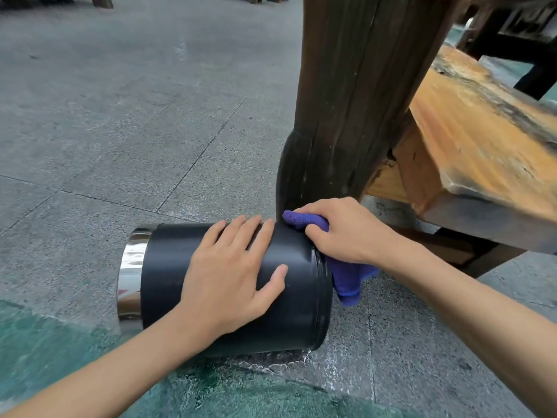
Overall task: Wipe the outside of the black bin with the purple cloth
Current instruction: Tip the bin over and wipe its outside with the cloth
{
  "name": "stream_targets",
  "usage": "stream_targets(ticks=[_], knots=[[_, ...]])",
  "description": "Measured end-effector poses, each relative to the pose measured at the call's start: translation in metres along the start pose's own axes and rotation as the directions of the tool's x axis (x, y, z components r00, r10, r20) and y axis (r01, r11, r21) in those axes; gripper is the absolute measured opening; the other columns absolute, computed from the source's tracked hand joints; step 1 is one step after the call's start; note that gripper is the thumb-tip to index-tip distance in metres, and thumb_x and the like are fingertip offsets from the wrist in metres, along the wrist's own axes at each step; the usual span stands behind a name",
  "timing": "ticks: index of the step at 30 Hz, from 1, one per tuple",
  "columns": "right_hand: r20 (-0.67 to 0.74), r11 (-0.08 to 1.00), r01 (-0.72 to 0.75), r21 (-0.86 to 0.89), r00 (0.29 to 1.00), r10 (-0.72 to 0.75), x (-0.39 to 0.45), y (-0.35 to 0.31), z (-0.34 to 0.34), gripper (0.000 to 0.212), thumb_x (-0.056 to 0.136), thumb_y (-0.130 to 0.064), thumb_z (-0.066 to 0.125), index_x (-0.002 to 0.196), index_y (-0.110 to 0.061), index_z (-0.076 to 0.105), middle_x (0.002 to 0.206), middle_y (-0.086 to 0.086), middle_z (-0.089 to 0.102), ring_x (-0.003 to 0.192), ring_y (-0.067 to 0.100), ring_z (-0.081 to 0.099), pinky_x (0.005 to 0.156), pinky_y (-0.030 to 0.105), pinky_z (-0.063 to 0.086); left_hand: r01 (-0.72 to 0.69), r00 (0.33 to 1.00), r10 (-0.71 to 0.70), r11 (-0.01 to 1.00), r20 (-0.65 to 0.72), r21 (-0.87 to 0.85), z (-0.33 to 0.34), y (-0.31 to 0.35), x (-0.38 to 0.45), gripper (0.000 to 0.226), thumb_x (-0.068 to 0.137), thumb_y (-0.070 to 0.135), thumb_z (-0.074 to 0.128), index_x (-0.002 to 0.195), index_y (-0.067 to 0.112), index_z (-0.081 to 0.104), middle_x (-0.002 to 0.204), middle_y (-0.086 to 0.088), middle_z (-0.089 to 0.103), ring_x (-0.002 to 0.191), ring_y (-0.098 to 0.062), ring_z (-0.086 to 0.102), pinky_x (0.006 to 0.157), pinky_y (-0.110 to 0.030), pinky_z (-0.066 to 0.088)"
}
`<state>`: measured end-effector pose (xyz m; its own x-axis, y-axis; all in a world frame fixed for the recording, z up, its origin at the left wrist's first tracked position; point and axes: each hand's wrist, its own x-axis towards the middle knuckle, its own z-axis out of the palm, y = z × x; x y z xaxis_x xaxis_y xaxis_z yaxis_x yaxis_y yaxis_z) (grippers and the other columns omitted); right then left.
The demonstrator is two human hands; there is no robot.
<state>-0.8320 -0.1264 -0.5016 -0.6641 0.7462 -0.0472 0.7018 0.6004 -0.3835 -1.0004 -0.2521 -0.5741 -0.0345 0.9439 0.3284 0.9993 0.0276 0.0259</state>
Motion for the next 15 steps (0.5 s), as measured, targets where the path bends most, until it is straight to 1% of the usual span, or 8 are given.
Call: stream_targets(ticks=[2,5,8,11,13,15], knots=[[-0.037,0.999,0.024,-0.036,0.999,-0.025,-0.002,0.000,0.001,0.047,0.080,-0.031,0.042,0.118,-0.040,0.069,0.112,-0.010,0.076,0.103,0.023,0.067,0.087,0.041,0.055,0.002,1.000,-0.002,1.000,-0.016,0.012,0.001,0.000,0.002,0.071,0.092,0.060,0.042,0.142,0.012,0.055,0.140,-0.009,0.063,0.130,-0.032,0.058,0.111,-0.046,0.041],[-0.079,0.998,0.053,-0.033,0.995,-0.055,-0.008,0.002,0.005,0.043,0.079,-0.030,0.040,0.112,-0.035,0.069,0.109,-0.010,0.075,0.099,0.026,0.066,0.082,0.042,0.055,0.016,1.000,-0.015,0.999,-0.023,0.027,0.001,-0.001,0.007,0.071,0.091,0.062,0.043,0.139,0.011,0.058,0.136,-0.010,0.065,0.127,-0.032,0.060,0.110,-0.046,0.042],[-0.115,0.998,0.062,-0.030,0.991,-0.065,-0.015,0.004,0.011,0.043,0.083,-0.028,0.042,0.117,-0.037,0.066,0.119,-0.014,0.071,0.104,0.028,0.063,0.089,0.043,0.053,0.025,1.000,-0.025,0.999,-0.005,0.032,0.002,-0.002,0.010,0.072,0.091,0.063,0.042,0.139,0.013,0.058,0.136,-0.009,0.065,0.127,-0.031,0.061,0.110,-0.045,0.041],[-0.135,0.999,0.037,-0.038,0.990,-0.041,-0.023,0.007,0.019,0.052,0.083,-0.033,0.040,0.129,-0.045,0.062,0.138,-0.019,0.062,0.119,0.023,0.058,0.098,0.042,0.048,0.020,1.000,-0.019,0.999,-0.008,0.036,0.004,-0.004,0.010,0.073,0.091,0.064,0.041,0.140,0.013,0.058,0.137,-0.009,0.065,0.127,-0.031,0.060,0.111,-0.045,0.041],[-0.165,0.999,0.042,-0.021,0.985,-0.045,-0.028,0.009,0.023,0.052,0.083,-0.033,0.041,0.128,-0.042,0.065,0.139,-0.019,0.061,0.123,0.021,0.057,0.100,0.040,0.046,0.014,1.000,-0.013,0.999,-0.020,0.040,0.005,-0.005,0.010,0.073,0.091,0.065,0.040,0.139,0.014,0.058,0.137,-0.008,0.065,0.127,-0.030,0.061,0.110,-0.045,0.041],[-0.216,0.997,0.077,0.013,0.974,-0.072,-0.033,0.010,0.026,0.046,0.083,-0.027,0.044,0.120,-0.033,0.071,0.134,-0.017,0.065,0.121,0.019,0.060,0.098,0.037,0.045,0.007,1.000,-0.006,0.999,-0.028,0.036,0.006,-0.007,0.013,0.072,0.091,0.065,0.040,0.138,0.014,0.059,0.135,-0.007,0.066,0.126,-0.030,0.061,0.109,-0.044,0.042]])
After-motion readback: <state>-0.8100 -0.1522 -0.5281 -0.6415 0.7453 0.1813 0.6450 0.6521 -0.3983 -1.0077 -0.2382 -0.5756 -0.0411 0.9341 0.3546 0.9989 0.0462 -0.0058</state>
